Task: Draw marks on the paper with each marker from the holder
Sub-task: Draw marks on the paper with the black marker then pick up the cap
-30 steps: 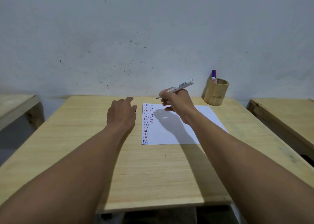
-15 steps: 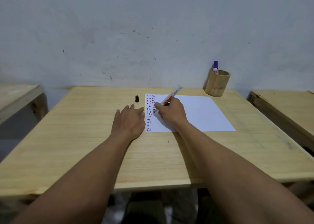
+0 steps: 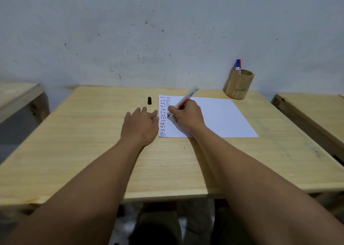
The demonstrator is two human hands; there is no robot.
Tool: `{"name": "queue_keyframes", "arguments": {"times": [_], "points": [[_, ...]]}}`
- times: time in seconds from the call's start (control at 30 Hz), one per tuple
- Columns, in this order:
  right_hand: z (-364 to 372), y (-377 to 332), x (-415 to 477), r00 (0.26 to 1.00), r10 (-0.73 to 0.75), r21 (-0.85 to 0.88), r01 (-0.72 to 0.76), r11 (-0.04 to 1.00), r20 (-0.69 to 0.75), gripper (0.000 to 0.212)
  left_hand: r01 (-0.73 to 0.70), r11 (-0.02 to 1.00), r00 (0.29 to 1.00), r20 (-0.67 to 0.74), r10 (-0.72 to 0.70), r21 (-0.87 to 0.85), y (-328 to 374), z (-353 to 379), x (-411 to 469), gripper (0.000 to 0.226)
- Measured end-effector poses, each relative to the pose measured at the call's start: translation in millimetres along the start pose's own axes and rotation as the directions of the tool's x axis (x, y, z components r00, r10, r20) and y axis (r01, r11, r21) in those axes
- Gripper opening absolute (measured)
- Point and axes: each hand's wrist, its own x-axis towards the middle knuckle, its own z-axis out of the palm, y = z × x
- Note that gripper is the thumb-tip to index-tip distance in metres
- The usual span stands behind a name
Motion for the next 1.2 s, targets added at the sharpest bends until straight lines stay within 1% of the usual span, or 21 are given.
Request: {"name": "queue_keyframes", "arguments": {"times": [0.33, 0.4, 0.43, 0.5, 0.57, 0.63, 0.67, 0.7, 0.77, 0.83, 0.87, 0.93, 1.03, 1.07, 1.13, 1.2], "points": [[-3.4, -4.3, -1.2, 1.0, 0.017, -0.017, -0.017, 1.0, 0.018, 0.027, 0.012, 1.0, 1.0, 0.013, -0.012, 0.004, -0.1, 0.2, 1.8, 0.052], [-4.9, -4.5, -1.4, 1.0, 0.028, 0.015, -0.028, 0.999, 0.004, 0.028, 0.019, 1.0, 1.0, 0.013, -0.018, -0.007, 0.4, -0.2, 1.8, 0.052], [-5.8, -4.3, -1.1, 0.999, 0.041, 0.048, -0.04, 0.998, -0.006, 0.028, 0.018, 1.0, 1.0, -0.001, -0.018, -0.019, 1.8, -1.8, 0.8, 0.051], [-7.5, -4.4, 0.4, 0.997, 0.073, 0.126, -0.07, 0.99, -0.018, 0.027, 0.018, 0.998, 0.996, -0.081, -0.023, -0.058, 5.8, -6.3, -1.6, 0.046], [-9.4, -4.4, 3.6, 0.994, 0.111, 0.221, -0.107, 0.969, -0.005, 0.026, 0.07, 0.991, 0.98, -0.179, -0.09, -0.116, 10.9, -11.6, -1.4, 0.035], [-12.1, -6.7, 6.3, 0.991, 0.135, 0.298, -0.134, 0.945, 0.017, 0.024, 0.144, 0.973, 0.953, -0.24, -0.186, -0.182, 12.9, -16.7, 6.4, 0.022], [-14.0, -8.8, 7.7, 0.991, 0.135, 0.321, -0.135, 0.937, 0.022, 0.023, 0.164, 0.963, 0.941, -0.259, -0.219, -0.215, 13.2, -18.8, 12.6, 0.021], [-16.7, -11.4, 8.6, 0.991, 0.134, 0.334, -0.135, 0.933, 0.027, 0.024, 0.172, 0.957, 0.935, -0.266, -0.233, -0.235, 13.7, -20.5, 19.4, 0.025], [-23.2, -16.9, 10.8, 0.991, 0.128, 0.365, -0.129, 0.922, 0.029, 0.029, 0.161, 0.958, 0.941, -0.255, -0.221, -0.237, 14.1, -22.4, 34.3, 0.038], [-29.5, -20.5, 15.0, 0.99, 0.136, 0.417, -0.134, 0.899, 0.026, 0.026, 0.137, 0.971, 0.961, -0.21, -0.178, -0.197, 11.8, -22.5, 49.4, 0.047], [-32.6, -21.8, 16.8, 0.989, 0.144, 0.445, -0.143, 0.884, 0.031, 0.024, 0.13, 0.975, 0.969, -0.186, -0.164, -0.182, 9.9, -22.1, 56.3, 0.049], [-38.0, -22.9, 18.8, 0.988, 0.152, 0.488, -0.153, 0.859, 0.04, 0.023, 0.125, 0.975, 0.975, -0.158, -0.155, -0.181, 6.2, -19.4, 64.9, 0.045], [-40.5, -20.2, 21.0, 0.986, 0.16, 0.498, -0.165, 0.851, 0.054, 0.02, 0.13, 0.973, 0.973, -0.162, -0.162, -0.192, 2.4, -17.2, 65.7, 0.032], [-39.9, -17.3, 21.4, 0.985, 0.165, 0.495, -0.169, 0.852, 0.054, 0.019, 0.126, 0.968, 0.97, -0.177, -0.167, -0.219, 0.3, -14.9, 64.3, 0.029], [-38.0, -12.1, 15.4, 0.981, 0.182, 0.506, -0.19, 0.842, 0.066, 0.019, 0.145, 0.932, 0.958, -0.188, -0.217, -0.333, -1.7, -13.9, 57.5, 0.022], [-38.0, -11.7, 13.4, 0.973, 0.212, 0.556, -0.225, 0.8, 0.089, 0.016, 0.178, 0.843, 0.942, -0.161, -0.296, -0.508, 5.0, -19.7, 55.1, 0.017]]}}
